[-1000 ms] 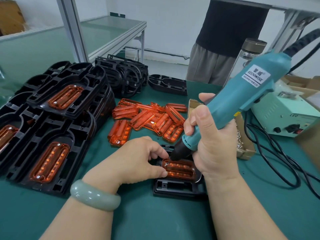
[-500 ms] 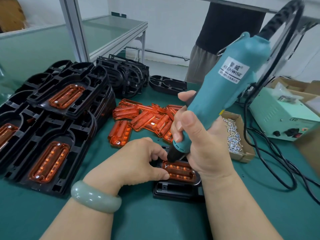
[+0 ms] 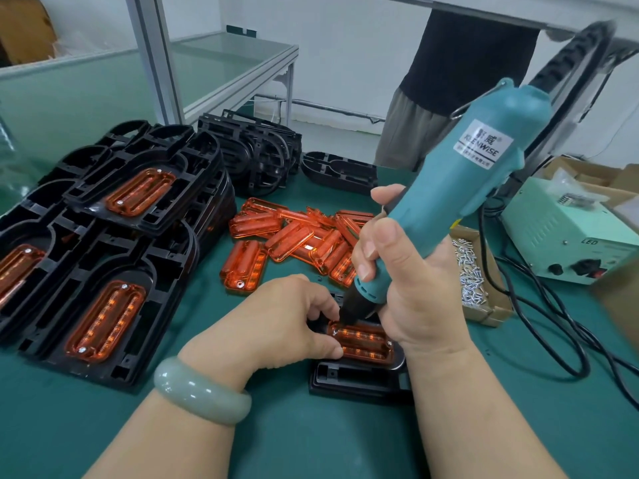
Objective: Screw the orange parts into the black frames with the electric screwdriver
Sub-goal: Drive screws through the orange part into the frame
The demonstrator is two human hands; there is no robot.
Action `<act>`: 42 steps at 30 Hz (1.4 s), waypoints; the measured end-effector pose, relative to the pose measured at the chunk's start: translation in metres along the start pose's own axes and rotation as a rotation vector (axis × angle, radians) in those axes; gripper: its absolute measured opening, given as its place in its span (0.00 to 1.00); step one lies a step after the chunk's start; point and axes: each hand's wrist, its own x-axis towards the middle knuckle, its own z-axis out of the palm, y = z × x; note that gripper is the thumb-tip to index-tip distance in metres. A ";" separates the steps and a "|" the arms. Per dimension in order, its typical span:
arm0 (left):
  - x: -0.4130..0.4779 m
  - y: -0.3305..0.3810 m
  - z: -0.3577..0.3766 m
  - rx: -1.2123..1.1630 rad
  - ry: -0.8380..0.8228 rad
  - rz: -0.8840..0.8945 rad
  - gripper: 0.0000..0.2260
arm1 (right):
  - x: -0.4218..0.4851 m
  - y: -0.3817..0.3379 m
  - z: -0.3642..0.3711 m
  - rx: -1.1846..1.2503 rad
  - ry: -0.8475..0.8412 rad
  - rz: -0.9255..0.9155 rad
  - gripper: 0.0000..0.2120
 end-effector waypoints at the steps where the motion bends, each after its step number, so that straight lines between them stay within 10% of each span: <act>1: 0.000 0.000 0.000 -0.001 -0.001 0.000 0.15 | 0.000 0.000 0.000 0.006 0.000 -0.002 0.11; 42: 0.004 -0.004 0.001 0.018 -0.019 0.001 0.15 | -0.003 0.000 -0.010 0.053 0.035 0.000 0.10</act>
